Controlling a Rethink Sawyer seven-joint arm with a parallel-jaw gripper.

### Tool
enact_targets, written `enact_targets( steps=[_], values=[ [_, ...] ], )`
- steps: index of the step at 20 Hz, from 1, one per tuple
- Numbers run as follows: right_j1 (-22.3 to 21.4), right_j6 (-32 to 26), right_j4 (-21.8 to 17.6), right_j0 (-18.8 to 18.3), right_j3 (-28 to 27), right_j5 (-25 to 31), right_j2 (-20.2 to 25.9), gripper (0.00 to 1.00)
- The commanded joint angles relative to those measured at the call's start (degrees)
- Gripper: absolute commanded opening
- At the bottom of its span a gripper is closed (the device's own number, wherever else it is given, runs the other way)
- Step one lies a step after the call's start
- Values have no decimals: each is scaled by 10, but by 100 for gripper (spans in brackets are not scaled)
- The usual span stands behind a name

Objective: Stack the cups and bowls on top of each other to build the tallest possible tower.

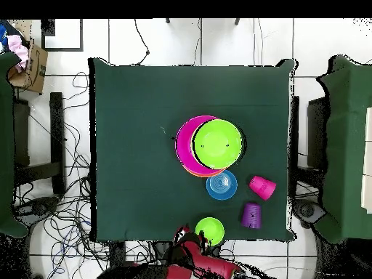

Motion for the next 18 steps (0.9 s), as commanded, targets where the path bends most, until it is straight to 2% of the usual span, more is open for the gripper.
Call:
enact_targets(
  steps=[1, 10, 18],
  values=[
    [55, 49, -20, 14, -34, 23, 29, 100],
    [68, 53, -21, 16, -40, 14, 28, 100],
    [37, 41, -29, -2, -43, 46, 36, 100]
  ],
)
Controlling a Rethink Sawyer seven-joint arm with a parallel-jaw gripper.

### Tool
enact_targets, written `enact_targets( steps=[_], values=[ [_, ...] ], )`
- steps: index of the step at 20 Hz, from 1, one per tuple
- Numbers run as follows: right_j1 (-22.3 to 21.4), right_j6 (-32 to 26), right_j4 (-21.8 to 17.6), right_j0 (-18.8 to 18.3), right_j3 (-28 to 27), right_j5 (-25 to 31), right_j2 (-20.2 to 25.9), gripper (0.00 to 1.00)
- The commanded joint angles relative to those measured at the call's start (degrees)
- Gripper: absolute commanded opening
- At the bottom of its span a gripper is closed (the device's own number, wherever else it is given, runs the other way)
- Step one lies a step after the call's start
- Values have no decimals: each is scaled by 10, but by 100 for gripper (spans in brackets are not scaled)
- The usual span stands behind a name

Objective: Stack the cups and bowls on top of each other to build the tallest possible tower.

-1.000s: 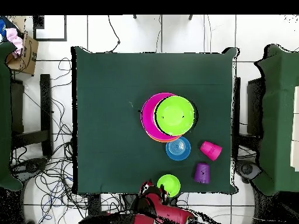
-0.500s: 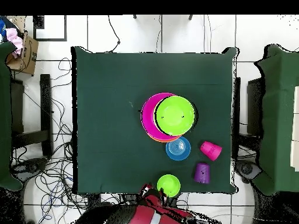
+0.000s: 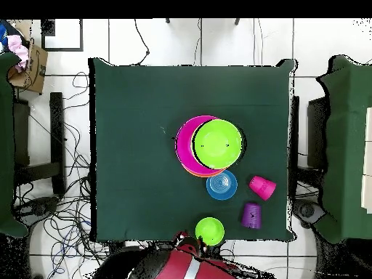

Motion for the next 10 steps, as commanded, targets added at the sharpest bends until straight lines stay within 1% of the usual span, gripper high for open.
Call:
enact_targets(
  steps=[1, 4, 8, 10],
  values=[
    [3, 39, -21, -6, -43, 52, 41, 100],
    [-17, 36, -22, -11, -36, 70, 46, 100],
    [-55, 29, -23, -19, -24, 102, 51, 100],
    [-66, 28, -24, -21, -20, 111, 52, 100]
  ],
)
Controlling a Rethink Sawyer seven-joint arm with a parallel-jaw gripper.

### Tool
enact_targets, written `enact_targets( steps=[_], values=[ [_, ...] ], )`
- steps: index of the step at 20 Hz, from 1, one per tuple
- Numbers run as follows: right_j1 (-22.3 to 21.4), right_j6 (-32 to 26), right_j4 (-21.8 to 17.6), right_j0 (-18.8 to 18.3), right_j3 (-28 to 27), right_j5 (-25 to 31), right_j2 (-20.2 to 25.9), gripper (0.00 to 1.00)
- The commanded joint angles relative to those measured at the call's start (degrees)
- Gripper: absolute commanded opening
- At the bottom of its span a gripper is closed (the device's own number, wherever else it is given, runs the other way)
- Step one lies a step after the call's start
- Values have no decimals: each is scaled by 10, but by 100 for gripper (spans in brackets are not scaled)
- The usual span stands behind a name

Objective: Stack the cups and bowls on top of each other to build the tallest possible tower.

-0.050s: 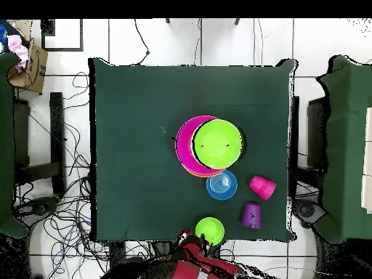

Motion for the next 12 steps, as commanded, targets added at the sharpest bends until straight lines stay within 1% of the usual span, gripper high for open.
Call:
enact_targets(
  steps=[1, 7, 12],
  values=[
    [-38, 27, -20, -8, -19, 101, 53, 100],
    [-36, 32, -24, -12, -31, 109, 60, 100],
    [-25, 43, -13, 8, -41, 99, 56, 100]
  ],
)
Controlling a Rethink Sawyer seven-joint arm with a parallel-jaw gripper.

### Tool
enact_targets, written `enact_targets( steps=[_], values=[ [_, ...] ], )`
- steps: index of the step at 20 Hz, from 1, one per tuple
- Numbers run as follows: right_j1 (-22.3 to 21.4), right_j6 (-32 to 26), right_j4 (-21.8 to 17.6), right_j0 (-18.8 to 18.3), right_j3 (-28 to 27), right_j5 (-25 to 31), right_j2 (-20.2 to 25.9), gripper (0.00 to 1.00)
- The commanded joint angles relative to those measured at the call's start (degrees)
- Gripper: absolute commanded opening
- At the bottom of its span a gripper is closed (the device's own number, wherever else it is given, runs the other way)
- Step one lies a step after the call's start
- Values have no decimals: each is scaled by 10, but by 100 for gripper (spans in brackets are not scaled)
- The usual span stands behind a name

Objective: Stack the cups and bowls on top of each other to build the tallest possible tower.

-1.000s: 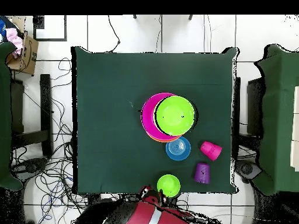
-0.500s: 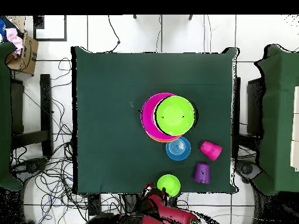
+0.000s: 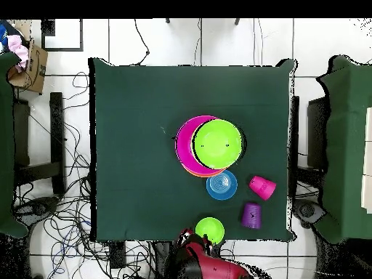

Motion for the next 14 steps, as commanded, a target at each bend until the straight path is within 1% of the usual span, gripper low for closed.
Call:
enact_targets(
  steps=[1, 6, 11, 14],
  values=[
    [23, 44, -9, 13, -41, 39, 54, 100],
    [47, 45, -5, 11, -65, 32, 59, 100],
    [44, 43, -4, 9, -68, 37, 61, 100],
    [53, 45, -3, 11, -72, 31, 60, 100]
  ],
)
